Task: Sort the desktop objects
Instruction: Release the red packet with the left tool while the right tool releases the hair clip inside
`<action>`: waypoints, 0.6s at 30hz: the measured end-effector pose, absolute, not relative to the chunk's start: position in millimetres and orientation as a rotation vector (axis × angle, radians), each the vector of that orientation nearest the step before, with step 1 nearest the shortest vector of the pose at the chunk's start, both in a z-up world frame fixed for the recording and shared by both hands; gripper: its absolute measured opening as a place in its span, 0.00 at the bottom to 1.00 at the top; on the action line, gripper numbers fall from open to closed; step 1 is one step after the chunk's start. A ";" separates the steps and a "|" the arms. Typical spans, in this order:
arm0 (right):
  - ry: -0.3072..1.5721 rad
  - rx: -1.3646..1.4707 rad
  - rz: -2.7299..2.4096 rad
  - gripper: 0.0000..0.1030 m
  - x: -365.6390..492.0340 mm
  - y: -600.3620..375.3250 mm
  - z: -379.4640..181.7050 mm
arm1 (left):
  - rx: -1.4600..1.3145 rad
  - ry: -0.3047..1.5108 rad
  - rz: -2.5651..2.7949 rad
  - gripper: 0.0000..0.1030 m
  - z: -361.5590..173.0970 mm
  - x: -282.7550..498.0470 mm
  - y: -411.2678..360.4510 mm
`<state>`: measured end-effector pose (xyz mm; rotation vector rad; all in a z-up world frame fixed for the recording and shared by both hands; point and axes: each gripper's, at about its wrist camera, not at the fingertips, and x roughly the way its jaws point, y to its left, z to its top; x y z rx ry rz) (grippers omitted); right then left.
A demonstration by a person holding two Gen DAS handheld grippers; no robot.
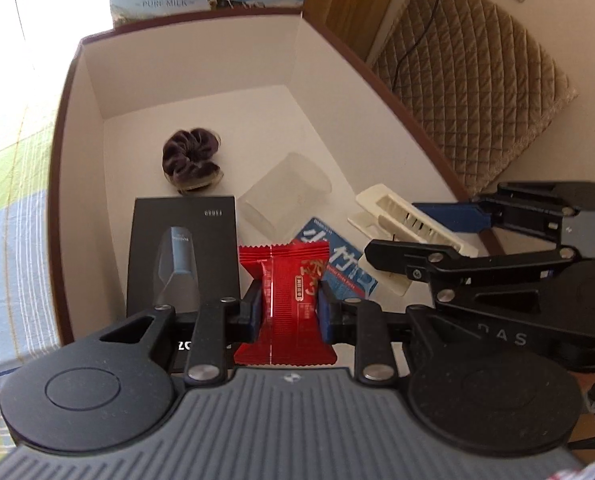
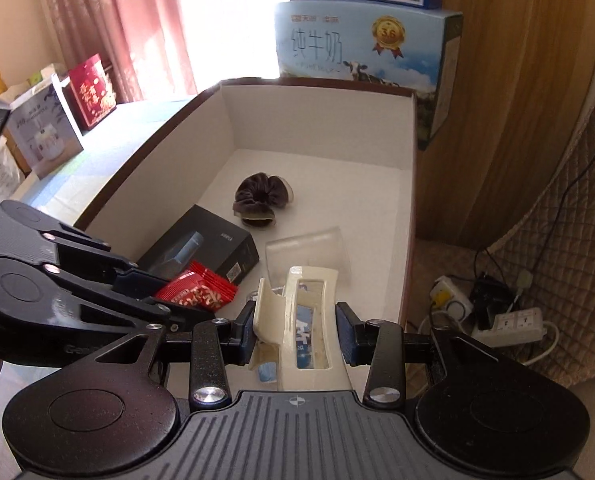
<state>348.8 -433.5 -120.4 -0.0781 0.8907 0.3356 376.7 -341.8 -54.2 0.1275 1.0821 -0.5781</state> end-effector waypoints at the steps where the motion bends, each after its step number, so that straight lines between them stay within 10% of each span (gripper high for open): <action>1: 0.890 -0.080 0.338 0.37 349.3 -433.1 -120.4 | 0.138 1.088 -0.578 0.22 -56.4 377.2 -343.5; 18: 0.906 -0.173 0.353 0.37 352.1 -424.0 -122.8 | 0.227 1.076 -0.545 0.48 -56.9 380.6 -342.1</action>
